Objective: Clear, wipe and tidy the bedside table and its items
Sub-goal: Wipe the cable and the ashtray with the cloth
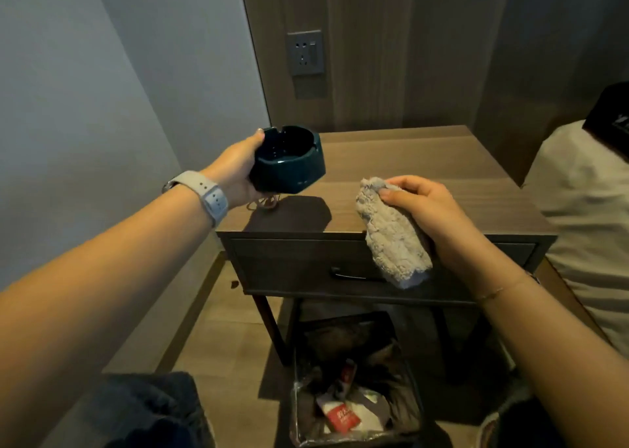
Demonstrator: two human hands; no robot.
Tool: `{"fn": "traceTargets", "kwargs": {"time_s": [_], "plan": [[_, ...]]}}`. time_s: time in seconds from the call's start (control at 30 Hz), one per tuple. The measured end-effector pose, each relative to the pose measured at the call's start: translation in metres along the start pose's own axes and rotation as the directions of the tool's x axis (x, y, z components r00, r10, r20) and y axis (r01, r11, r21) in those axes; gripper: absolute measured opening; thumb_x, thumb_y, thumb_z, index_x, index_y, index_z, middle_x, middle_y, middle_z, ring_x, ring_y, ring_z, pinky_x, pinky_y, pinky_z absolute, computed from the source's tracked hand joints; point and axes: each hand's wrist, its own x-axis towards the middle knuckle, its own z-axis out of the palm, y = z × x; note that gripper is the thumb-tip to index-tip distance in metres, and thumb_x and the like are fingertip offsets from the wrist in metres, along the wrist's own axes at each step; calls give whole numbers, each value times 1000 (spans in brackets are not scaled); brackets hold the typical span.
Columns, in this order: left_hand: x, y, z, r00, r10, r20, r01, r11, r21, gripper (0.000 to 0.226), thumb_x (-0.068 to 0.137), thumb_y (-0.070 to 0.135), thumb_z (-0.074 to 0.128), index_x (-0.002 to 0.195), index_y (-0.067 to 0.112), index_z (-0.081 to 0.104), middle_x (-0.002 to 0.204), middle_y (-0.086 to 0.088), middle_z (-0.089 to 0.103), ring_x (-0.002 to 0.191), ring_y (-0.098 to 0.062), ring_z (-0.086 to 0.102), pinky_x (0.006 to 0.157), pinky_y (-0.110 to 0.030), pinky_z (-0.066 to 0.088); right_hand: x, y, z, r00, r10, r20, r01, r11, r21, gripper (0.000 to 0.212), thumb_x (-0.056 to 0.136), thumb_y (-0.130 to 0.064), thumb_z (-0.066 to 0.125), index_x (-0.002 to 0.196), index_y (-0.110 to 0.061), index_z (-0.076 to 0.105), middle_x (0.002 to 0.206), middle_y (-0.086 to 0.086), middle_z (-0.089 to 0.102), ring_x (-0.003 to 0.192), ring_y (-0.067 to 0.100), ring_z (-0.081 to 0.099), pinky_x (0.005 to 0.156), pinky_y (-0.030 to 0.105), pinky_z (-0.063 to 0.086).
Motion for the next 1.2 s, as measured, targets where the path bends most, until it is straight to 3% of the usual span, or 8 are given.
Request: {"fn": "traceTargets", "kwargs": {"time_s": [0.13,0.27,0.37,0.53,0.67,0.9,1.07,1.2], "plan": [[43,21,7,999,-38,-35,36,997,-65,32,102,42,36,92,19,55,92,-9,61,80,-25,60,56,-36,54,39,-1,3,992,-25,-120,38,994,104,5,91,-17,60,94,-18,65,88,3,69,76,14,66,68,31,55],[101,35,5,994,-77,-74,72,995,-65,24,99,37,45,101,18,60,91,-8,65,81,-23,63,54,-32,57,72,9,5,986,57,-159,-31,987,161,16,90,-18,63,104,-13,63,94,6,69,78,15,66,62,26,53],[143,39,3,991,-78,-106,75,997,-31,26,96,34,47,115,22,60,94,-6,67,84,-23,64,62,-34,57,85,11,9,990,129,-63,-127,991,44,23,85,-20,68,108,-17,61,97,5,68,83,18,66,62,28,52],[190,35,4,978,-119,-171,119,993,-14,19,98,29,46,111,20,57,90,-10,65,78,-26,63,43,-35,55,101,16,15,994,101,-34,-105,981,-165,47,79,-18,74,122,-21,57,109,1,66,94,19,65,83,38,55],[207,20,8,983,-94,-158,99,995,26,16,99,28,44,105,19,55,96,-10,65,81,-26,61,56,-39,52,109,25,15,994,-49,-93,10,924,-383,59,78,-22,75,132,-25,50,129,-4,55,117,16,53,96,33,44],[254,6,-12,950,117,-290,7,919,395,48,101,27,29,139,2,43,139,-15,49,126,-35,48,105,-43,42,119,35,24,937,-292,-192,152,836,-528,39,77,-21,75,107,-21,50,111,-7,46,97,8,43,75,24,32],[232,1,-19,911,164,-379,68,845,530,63,98,48,24,147,9,29,150,-20,32,134,-40,35,111,-51,31,128,38,34,919,-336,-207,184,829,-529,33,76,-22,75,103,-20,54,107,-7,47,93,8,46,74,23,31],[148,0,-16,879,438,-190,-233,740,631,44,92,30,48,135,20,40,137,-12,38,121,-31,45,101,-46,42,131,34,40,931,-303,-204,172,857,-486,29,77,-22,75,100,-21,57,106,-6,52,93,9,49,74,25,35]]}}
